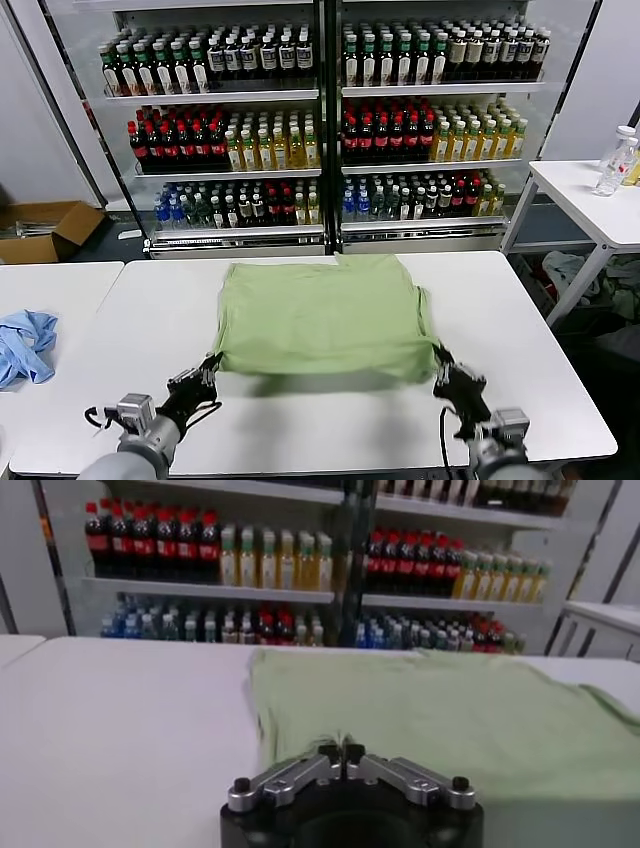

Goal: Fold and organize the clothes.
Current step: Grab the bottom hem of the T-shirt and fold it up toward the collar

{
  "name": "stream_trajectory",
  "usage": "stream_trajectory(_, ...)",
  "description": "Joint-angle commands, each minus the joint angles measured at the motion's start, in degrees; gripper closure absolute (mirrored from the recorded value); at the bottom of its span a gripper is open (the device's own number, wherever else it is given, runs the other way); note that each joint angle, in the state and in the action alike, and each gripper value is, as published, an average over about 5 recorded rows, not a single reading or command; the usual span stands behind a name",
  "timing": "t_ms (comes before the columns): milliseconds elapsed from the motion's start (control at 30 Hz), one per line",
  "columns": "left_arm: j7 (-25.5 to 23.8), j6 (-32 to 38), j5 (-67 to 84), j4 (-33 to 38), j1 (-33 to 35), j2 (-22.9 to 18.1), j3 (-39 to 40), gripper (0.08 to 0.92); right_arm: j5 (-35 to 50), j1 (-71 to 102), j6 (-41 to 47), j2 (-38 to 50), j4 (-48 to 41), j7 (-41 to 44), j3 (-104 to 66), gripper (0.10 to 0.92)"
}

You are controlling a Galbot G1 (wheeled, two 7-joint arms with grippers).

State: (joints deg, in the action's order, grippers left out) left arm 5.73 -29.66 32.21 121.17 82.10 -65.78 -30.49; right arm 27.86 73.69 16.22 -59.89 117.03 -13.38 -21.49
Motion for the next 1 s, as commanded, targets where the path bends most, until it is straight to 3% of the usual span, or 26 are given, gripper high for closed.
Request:
stream_trajectory(33,0.3,0.2,1.7,-11.2,-15.2,1.1,3.2,0.916,2.2,-16.0,0.3,2.9,-10.7,-0.4,3.9,0.92)
stream_trajectory(333,1.6,2.3,-5.5,-18.6,-20.9,-1.3,8.6,0.916,-5.6,-20.7,5.5,-0.3,-16.9,2.0,9.0,0.909)
stream_trajectory(500,1.6,3.5,-8.7,-21.7,-22.5,-2.4,10.8,0.897,-9.3,-20.1,7.6,-1.3,-17.8,3.2,10.4,0.799)
stream_trajectory(700,2.1,3.9,-12.5,-22.5,-22.1,-3.9,11.5,0.773,-12.1,-16.4,8.1,-1.1,-15.7,4.1,9.9,0.626)
stream_trajectory(867,3.5,3.9,-14.5,-17.2,-16.4,-4.7,9.3,0.632,-12.3,-9.0,6.9,-0.6,-10.5,3.4,5.9,0.488)
stream_trajectory(1000,5.4,3.6,-15.8,-18.0,-13.7,-5.0,8.5,0.519,-12.3,-4.7,7.4,-0.2,-8.7,2.8,3.0,0.375)
